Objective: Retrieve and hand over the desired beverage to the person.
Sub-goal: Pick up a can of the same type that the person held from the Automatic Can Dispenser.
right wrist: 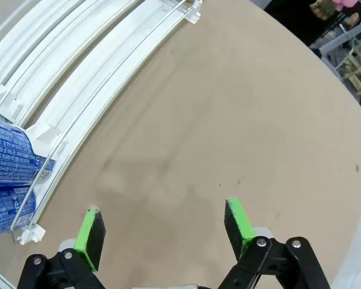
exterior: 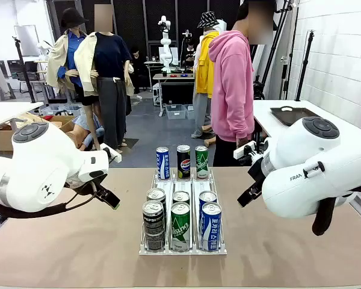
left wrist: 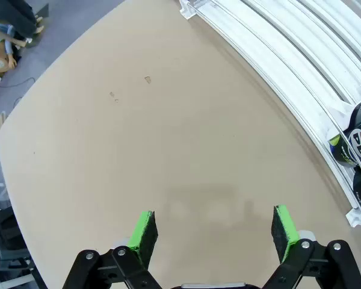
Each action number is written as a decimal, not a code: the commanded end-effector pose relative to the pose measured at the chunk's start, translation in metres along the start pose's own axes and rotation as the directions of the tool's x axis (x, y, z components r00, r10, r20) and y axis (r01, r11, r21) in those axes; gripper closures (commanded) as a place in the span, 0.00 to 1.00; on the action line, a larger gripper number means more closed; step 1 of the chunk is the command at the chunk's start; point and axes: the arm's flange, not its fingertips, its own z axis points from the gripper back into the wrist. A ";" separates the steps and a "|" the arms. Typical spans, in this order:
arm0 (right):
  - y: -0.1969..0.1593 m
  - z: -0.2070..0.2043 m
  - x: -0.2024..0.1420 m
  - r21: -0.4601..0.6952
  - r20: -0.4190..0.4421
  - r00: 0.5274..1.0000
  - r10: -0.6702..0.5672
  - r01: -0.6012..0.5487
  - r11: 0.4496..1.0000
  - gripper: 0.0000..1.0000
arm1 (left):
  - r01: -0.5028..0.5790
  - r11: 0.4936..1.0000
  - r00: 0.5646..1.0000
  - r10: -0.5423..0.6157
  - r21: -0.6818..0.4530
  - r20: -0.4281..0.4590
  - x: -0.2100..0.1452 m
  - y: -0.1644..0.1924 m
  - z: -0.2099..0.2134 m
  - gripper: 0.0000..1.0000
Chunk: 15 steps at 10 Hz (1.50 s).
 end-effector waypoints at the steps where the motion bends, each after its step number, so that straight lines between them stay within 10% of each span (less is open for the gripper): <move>1: 0.000 0.000 0.000 0.000 0.000 1.000 0.000 0.000 1.000 0.00 | 0.000 1.000 1.000 0.000 0.000 0.000 0.000 0.000 0.000 0.00; 15: 0.000 0.000 0.000 0.000 0.000 1.000 0.000 0.000 1.000 0.00 | 0.000 1.000 1.000 0.000 0.000 0.000 0.000 0.000 0.000 0.00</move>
